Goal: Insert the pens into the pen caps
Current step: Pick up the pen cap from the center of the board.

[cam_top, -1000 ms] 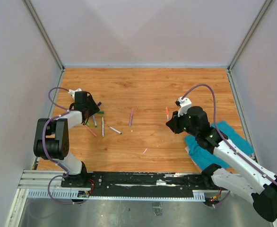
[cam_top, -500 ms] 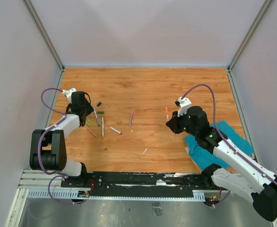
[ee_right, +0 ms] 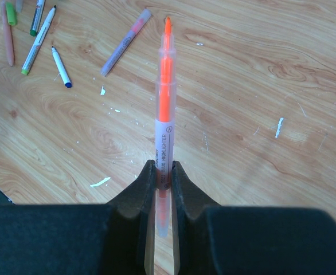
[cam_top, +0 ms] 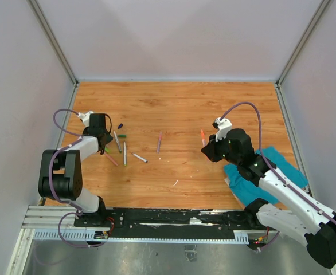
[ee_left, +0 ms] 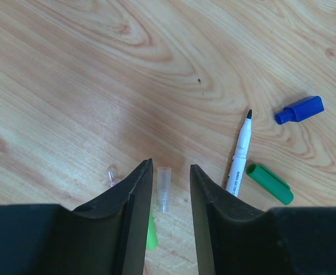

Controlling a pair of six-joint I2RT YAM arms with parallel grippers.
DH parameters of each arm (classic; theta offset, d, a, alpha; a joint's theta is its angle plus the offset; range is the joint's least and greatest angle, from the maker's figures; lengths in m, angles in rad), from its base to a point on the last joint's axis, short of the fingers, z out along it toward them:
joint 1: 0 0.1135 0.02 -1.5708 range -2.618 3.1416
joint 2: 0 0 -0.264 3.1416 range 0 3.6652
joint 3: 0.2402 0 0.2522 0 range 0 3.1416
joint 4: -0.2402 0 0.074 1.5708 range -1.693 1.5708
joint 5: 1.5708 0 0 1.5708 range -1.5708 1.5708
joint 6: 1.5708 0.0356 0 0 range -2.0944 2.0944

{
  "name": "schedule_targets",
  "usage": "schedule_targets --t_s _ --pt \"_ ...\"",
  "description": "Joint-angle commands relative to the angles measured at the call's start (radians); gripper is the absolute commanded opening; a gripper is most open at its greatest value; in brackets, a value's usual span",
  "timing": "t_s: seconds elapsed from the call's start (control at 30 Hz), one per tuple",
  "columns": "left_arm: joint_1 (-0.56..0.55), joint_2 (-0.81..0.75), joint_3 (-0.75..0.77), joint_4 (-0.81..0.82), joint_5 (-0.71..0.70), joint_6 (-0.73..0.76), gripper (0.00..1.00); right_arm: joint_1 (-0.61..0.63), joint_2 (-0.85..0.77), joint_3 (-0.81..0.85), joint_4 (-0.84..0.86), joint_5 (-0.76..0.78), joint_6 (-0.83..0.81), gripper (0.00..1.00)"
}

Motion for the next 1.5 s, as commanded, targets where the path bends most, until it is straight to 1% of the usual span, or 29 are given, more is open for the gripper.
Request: schedule_targets --t_s 0.0,0.13,0.67,0.9,1.0,1.1,1.23,1.33,1.4,1.47 --pt "0.007 0.019 0.030 0.006 -0.016 -0.002 0.37 -0.011 -0.002 0.016 -0.014 0.000 0.000 0.01" --pt "0.007 0.028 0.036 0.007 -0.003 0.002 0.34 -0.011 -0.004 0.015 -0.016 0.003 -0.002 0.01" --pt "0.007 0.064 0.047 -0.020 -0.014 0.007 0.31 -0.011 -0.010 0.010 -0.019 0.000 0.001 0.01" --pt "0.007 0.078 0.044 -0.012 0.004 0.009 0.22 -0.010 -0.015 0.006 -0.021 0.010 0.000 0.01" --pt "0.006 0.070 0.040 -0.011 0.008 0.010 0.17 -0.010 -0.018 0.006 -0.024 0.011 0.001 0.01" --pt "0.006 0.054 0.039 -0.011 0.008 0.012 0.14 -0.010 -0.018 0.003 -0.022 0.011 0.001 0.01" --pt "0.006 0.027 0.046 -0.011 0.022 0.019 0.14 -0.011 -0.015 0.004 -0.020 0.007 0.004 0.01" --pt "0.004 -0.009 0.045 0.010 0.076 0.037 0.15 -0.010 -0.016 0.007 -0.020 0.006 0.005 0.01" --pt "-0.004 -0.030 0.047 0.017 0.107 0.044 0.16 -0.010 -0.018 0.007 -0.022 0.006 0.004 0.01" --pt "-0.027 -0.053 0.052 0.007 0.105 0.048 0.16 -0.011 -0.019 0.009 -0.024 0.005 0.004 0.01"
